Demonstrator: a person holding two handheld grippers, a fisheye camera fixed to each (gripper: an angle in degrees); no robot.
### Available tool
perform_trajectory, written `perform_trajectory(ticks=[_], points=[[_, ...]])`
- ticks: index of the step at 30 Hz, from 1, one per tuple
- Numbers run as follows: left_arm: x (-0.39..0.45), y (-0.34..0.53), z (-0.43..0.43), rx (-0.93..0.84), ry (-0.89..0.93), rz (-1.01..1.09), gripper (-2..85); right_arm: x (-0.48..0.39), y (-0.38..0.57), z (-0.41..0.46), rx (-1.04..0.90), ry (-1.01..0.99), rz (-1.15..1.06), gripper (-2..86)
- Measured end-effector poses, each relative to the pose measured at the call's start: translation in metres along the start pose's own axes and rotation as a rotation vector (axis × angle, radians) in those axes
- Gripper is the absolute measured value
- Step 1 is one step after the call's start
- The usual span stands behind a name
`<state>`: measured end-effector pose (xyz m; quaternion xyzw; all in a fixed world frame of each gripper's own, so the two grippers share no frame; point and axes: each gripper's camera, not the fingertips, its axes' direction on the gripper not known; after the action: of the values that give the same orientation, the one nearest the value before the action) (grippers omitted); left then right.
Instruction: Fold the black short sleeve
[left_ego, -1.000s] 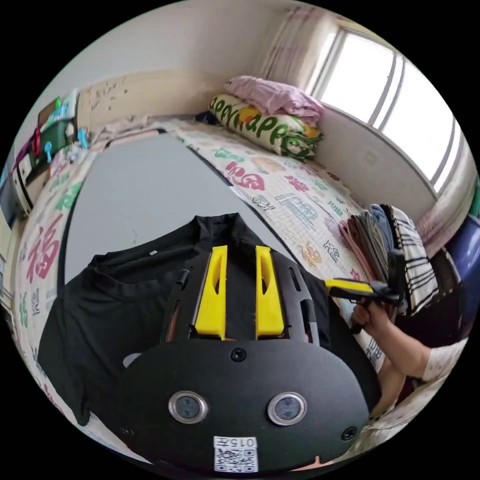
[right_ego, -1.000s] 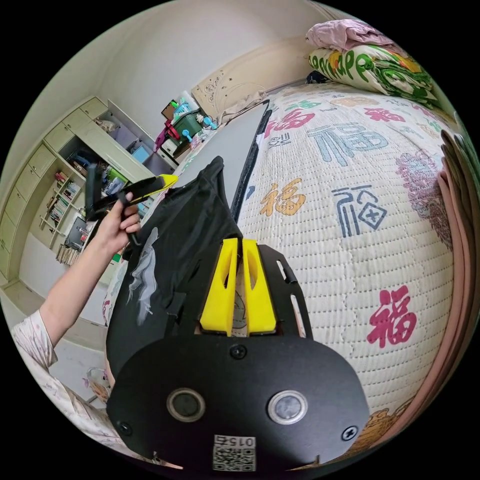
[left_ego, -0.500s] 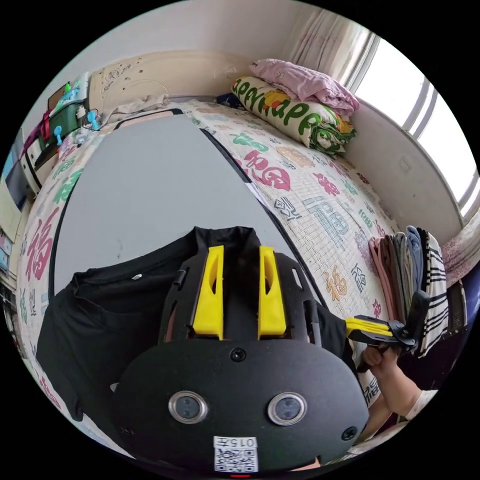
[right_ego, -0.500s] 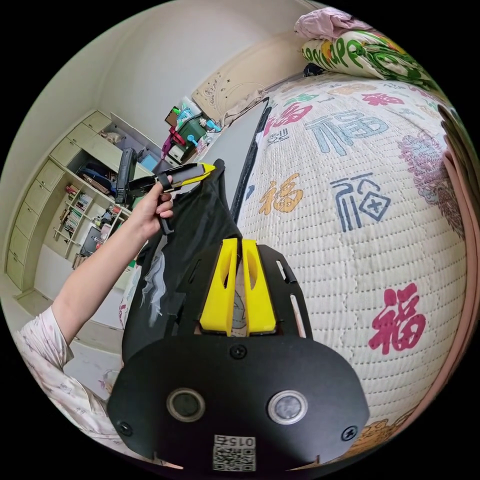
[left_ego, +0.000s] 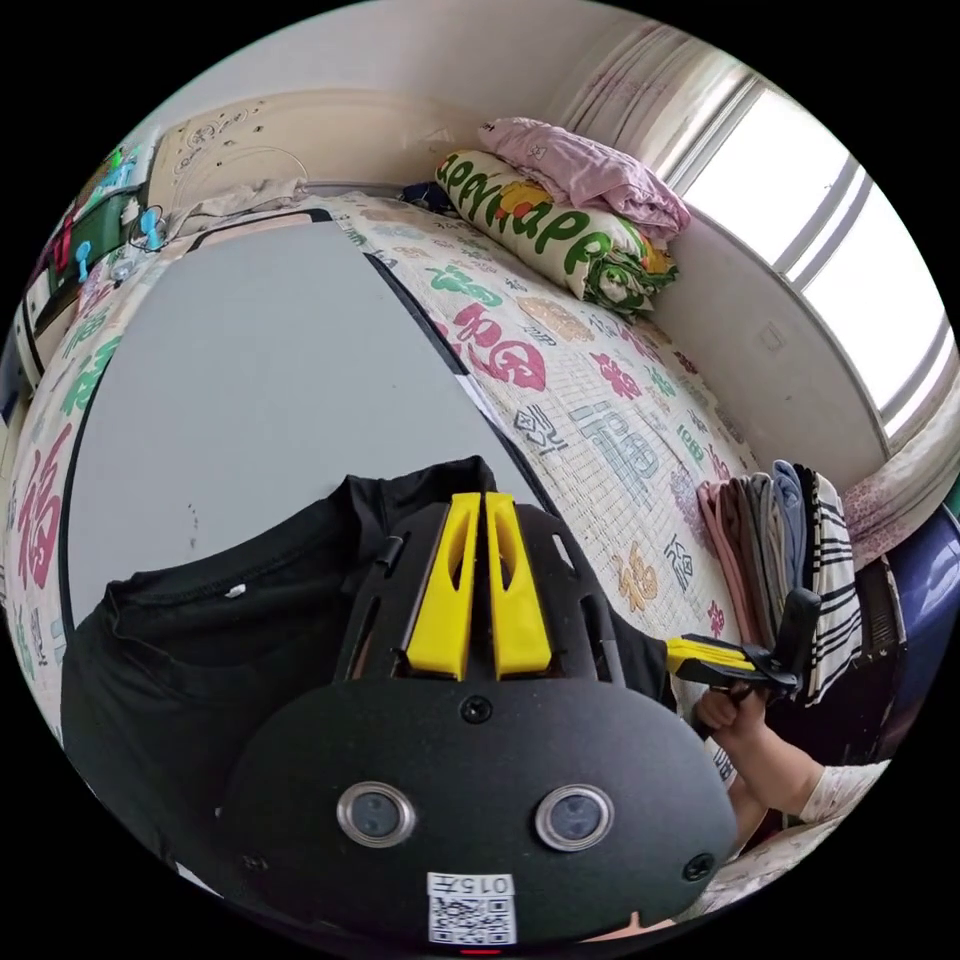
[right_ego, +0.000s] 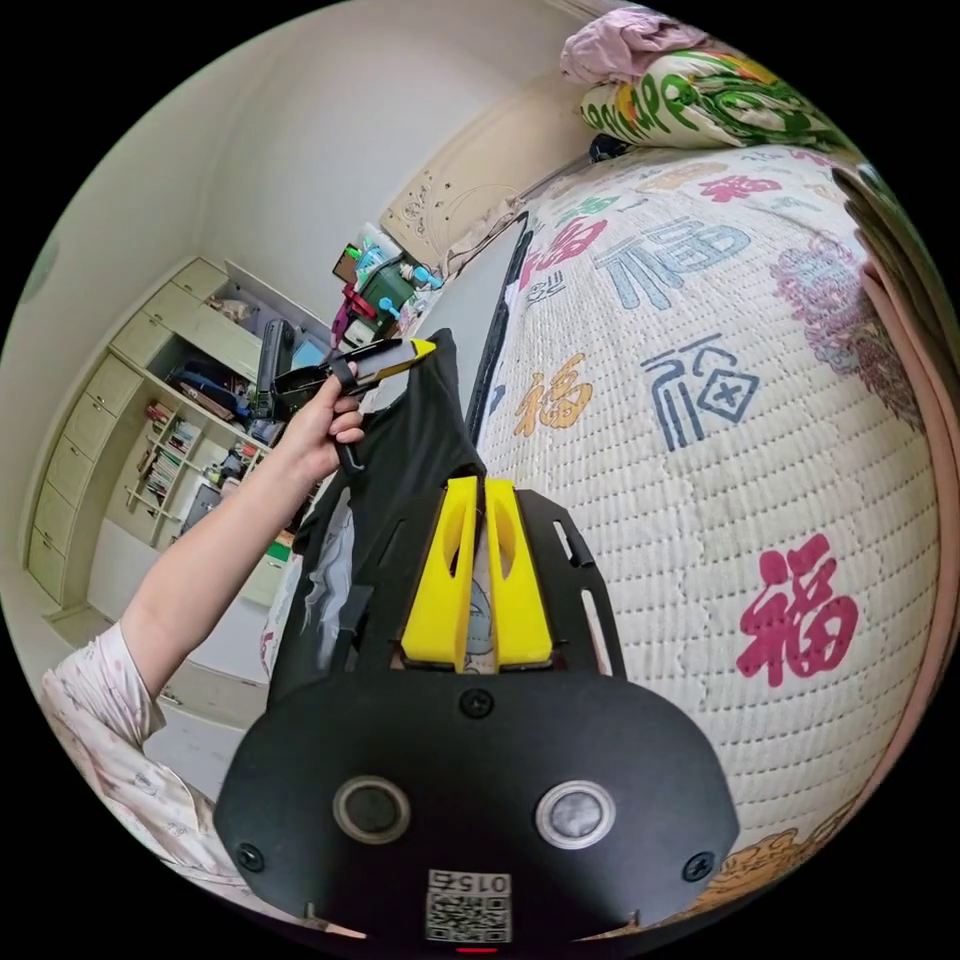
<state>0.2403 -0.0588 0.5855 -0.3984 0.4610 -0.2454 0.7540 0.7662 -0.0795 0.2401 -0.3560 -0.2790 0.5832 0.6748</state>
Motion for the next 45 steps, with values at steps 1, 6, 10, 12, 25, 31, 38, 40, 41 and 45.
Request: perform_trajectory(ticks=[1, 6, 10, 12, 25, 31, 38, 40, 41, 45], points=[[0.0, -0.002, 0.004, -0.004, 0.006, -0.007, 0.0, 0.0, -0.002, -0.001, -0.002, -0.002, 0.004, 0.3], [0.004, -0.01, 0.028, -0.05, -0.009, -0.042, 2.7, -0.005, -0.015, -0.016, -0.011, -0.016, 0.016, 0.4], [0.008, -0.002, 0.001, 0.022, -0.016, -0.062, 5.8, -0.003, -0.022, -0.026, -0.011, -0.053, 0.032, 0.4], [0.028, 0.018, -0.034, 0.125, 0.032, -0.001, 6.1, -0.002, -0.026, -0.031, -0.018, -0.067, 0.04, 0.4], [0.148, 0.192, -0.057, -0.028, 0.067, 0.515, 9.0, -0.001, -0.032, -0.059, 0.013, -0.114, 0.035, 0.4], [0.176, 0.201, -0.044, -0.063, -0.032, 0.569, 8.4, 0.006, -0.033, -0.066, 0.011, -0.137, 0.044, 0.4], [0.19, 0.203, -0.031, -0.109, -0.083, 0.566, 7.3, 0.014, -0.03, -0.07, 0.011, -0.139, 0.045, 0.4], [0.189, 0.204, -0.031, -0.104, -0.087, 0.55, 5.6, 0.017, -0.028, -0.07, 0.011, -0.14, 0.045, 0.4], [0.188, 0.206, -0.03, -0.101, -0.095, 0.54, 4.1, 0.019, -0.026, -0.069, 0.011, -0.14, 0.046, 0.4], [0.187, 0.214, -0.029, -0.1, -0.093, 0.544, 1.4, 0.027, -0.02, -0.067, 0.011, -0.137, 0.044, 0.4]])
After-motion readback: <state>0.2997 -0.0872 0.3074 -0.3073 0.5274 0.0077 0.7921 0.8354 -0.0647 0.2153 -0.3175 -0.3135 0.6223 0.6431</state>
